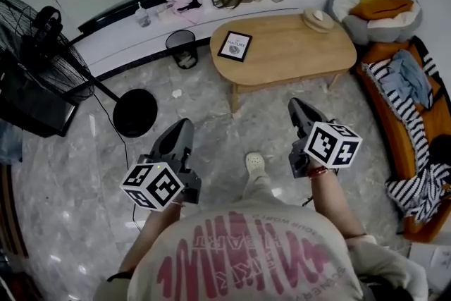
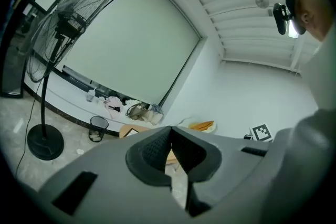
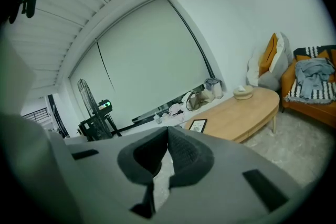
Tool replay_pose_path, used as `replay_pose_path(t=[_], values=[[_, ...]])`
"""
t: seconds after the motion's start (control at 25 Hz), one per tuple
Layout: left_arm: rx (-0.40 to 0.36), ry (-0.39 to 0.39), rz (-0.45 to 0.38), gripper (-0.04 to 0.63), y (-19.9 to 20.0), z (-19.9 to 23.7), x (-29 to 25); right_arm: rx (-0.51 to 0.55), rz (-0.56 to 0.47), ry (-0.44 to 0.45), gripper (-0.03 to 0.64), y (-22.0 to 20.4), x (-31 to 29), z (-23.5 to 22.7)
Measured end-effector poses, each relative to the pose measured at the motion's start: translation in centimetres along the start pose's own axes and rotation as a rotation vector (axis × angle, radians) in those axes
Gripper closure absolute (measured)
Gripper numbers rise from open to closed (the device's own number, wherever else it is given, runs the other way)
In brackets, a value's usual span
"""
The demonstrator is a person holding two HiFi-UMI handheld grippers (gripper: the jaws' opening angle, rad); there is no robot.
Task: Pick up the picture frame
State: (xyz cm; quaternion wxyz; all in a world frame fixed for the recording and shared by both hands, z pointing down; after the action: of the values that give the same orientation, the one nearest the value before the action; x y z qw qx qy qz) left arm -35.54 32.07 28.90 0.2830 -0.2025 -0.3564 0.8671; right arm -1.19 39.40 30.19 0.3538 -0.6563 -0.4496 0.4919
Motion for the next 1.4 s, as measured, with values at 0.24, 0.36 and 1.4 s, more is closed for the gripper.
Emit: replay_pose_path(t=[0.24,0.36,1.4], values=[[0.003,0.015,-0.021,0.592,2.3,-0.1,-8.8,-0.010,0.037,0.049,0.612,4.1,-7.5,-5.8],[0.021,0.024,-0.049,0.592,3.9,0.0,-13.0,0.010,0.044,0.073,0.612,6.7,-10.9,-8.4],[0.084,0.242,0.087,0.592,6.3,9.6,-33.3,-0.060,0.262,0.091,0.612,6.7,-32.0,-22.0]])
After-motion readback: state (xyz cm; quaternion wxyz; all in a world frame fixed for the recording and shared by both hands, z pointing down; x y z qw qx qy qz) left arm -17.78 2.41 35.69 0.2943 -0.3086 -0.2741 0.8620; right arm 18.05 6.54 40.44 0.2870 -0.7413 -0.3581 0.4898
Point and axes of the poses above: the fingertips, and each gripper's own axes: x backward along the fingers, z to its left, y out of its top, the point moved 10 cm from there along x, backward along the fingers, and after that the axes turned 12 degrees about x, right-handed, at the moved point
